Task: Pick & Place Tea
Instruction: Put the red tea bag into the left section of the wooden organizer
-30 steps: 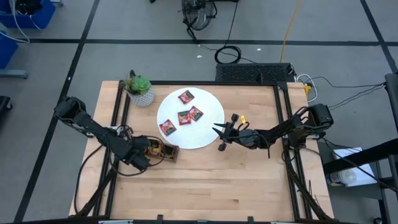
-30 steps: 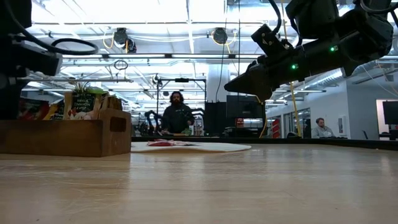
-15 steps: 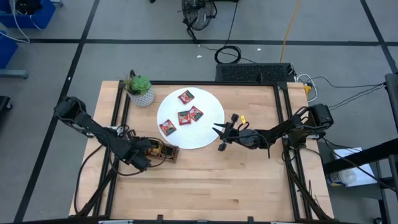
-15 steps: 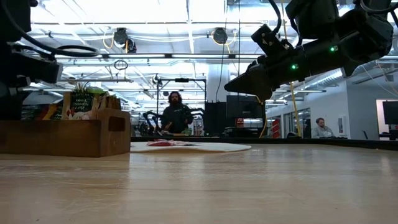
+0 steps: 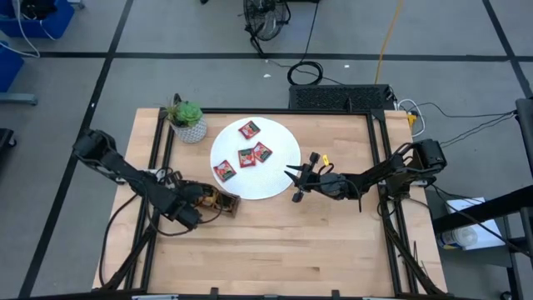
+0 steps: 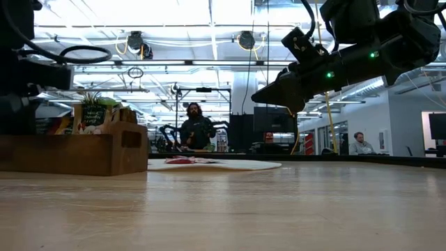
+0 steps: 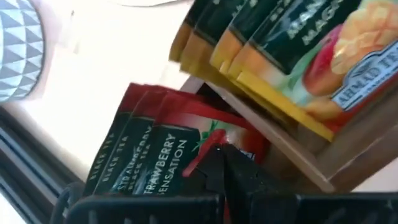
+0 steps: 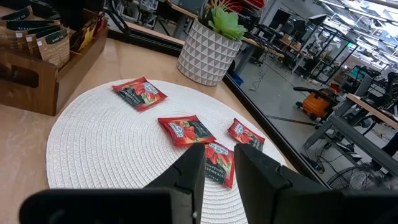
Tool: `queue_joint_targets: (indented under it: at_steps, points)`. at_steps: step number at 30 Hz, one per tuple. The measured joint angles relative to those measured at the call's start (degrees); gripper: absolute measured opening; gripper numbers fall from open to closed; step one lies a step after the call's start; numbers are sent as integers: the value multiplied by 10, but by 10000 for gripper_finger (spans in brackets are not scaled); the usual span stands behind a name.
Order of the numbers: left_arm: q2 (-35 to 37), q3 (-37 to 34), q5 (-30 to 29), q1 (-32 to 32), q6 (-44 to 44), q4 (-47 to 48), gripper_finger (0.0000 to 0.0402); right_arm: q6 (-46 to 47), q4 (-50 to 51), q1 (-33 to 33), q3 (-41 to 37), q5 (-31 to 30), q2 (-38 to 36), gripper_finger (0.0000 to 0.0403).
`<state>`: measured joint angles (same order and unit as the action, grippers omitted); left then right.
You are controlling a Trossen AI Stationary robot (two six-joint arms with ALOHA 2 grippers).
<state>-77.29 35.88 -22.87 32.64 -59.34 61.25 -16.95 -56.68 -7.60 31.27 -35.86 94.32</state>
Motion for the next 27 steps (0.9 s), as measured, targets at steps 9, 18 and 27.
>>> queue_joint_targets:
  at_steps: [9, 18, 27]
  points:
    - [-36, 1, -6, 0, -27, 27, 1, 0, 0, 0, 0, 0, 0, 73]
    - [-36, 3, 79, -2, -54, -16, 2, 0, 0, 0, 0, 0, 0, 73]
    - [-36, 2, 108, -5, -82, -37, 5, 0, 0, 0, 0, 0, 0, 73]
